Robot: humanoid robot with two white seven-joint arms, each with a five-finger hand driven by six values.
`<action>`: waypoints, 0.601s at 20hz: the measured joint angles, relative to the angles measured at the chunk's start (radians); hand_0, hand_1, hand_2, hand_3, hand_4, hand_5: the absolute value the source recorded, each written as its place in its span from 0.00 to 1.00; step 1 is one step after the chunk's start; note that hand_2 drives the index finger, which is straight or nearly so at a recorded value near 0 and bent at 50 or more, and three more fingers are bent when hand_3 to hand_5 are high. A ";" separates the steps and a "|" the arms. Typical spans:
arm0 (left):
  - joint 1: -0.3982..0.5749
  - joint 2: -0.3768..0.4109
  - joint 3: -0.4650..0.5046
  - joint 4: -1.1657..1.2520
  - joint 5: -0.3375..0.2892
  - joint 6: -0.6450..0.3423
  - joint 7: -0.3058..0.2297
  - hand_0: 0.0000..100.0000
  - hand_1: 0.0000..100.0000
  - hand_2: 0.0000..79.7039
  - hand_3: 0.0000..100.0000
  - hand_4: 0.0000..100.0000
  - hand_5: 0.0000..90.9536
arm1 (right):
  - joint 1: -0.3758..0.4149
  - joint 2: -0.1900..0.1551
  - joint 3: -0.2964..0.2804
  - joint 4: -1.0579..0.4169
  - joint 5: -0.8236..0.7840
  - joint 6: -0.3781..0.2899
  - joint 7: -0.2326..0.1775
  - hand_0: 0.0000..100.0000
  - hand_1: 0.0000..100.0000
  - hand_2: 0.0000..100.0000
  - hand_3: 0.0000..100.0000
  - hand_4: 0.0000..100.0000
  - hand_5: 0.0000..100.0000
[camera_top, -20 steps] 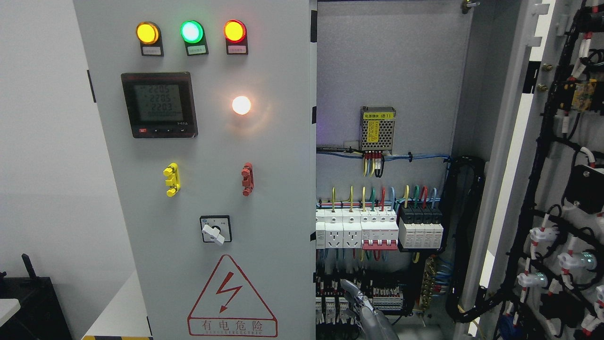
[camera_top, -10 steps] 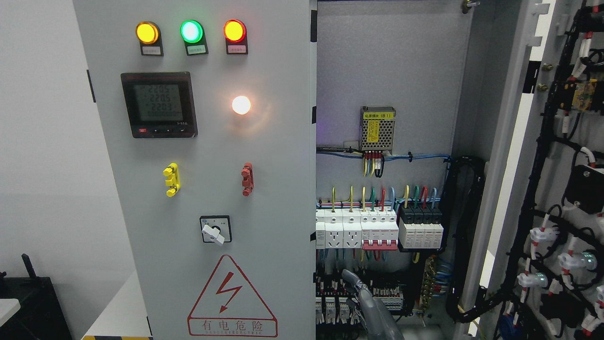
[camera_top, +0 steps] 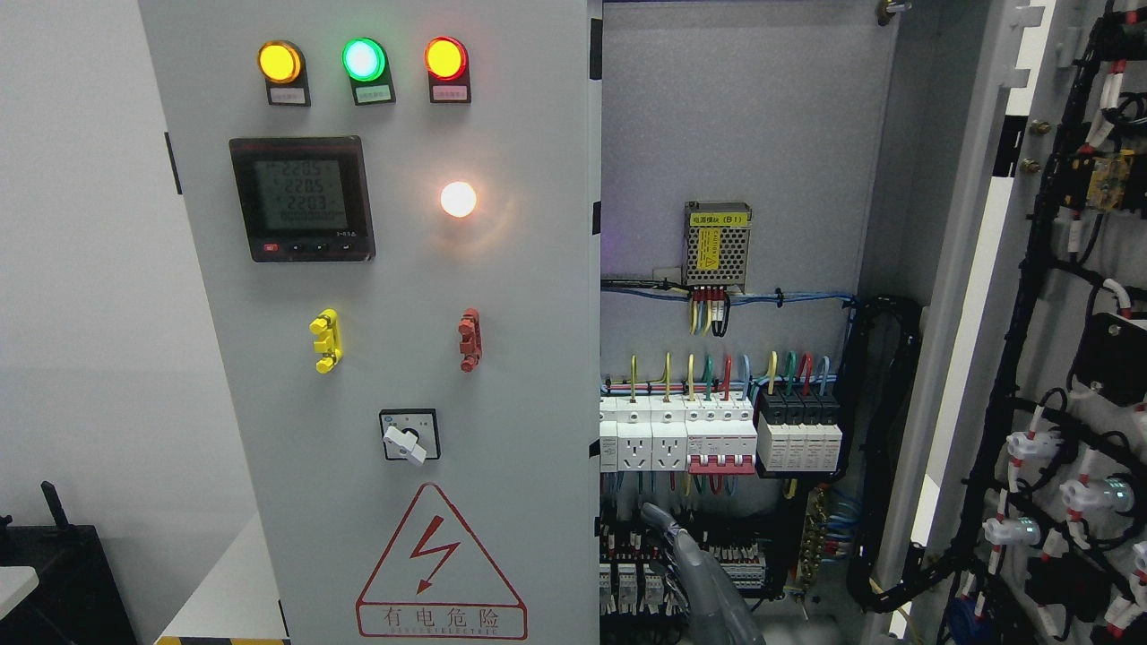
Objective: Open door with both hands
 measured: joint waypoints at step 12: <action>0.000 0.000 0.000 0.000 0.000 0.000 0.000 0.00 0.00 0.00 0.00 0.03 0.00 | -0.046 -0.002 0.023 0.040 -0.036 0.002 0.045 0.00 0.00 0.00 0.00 0.00 0.00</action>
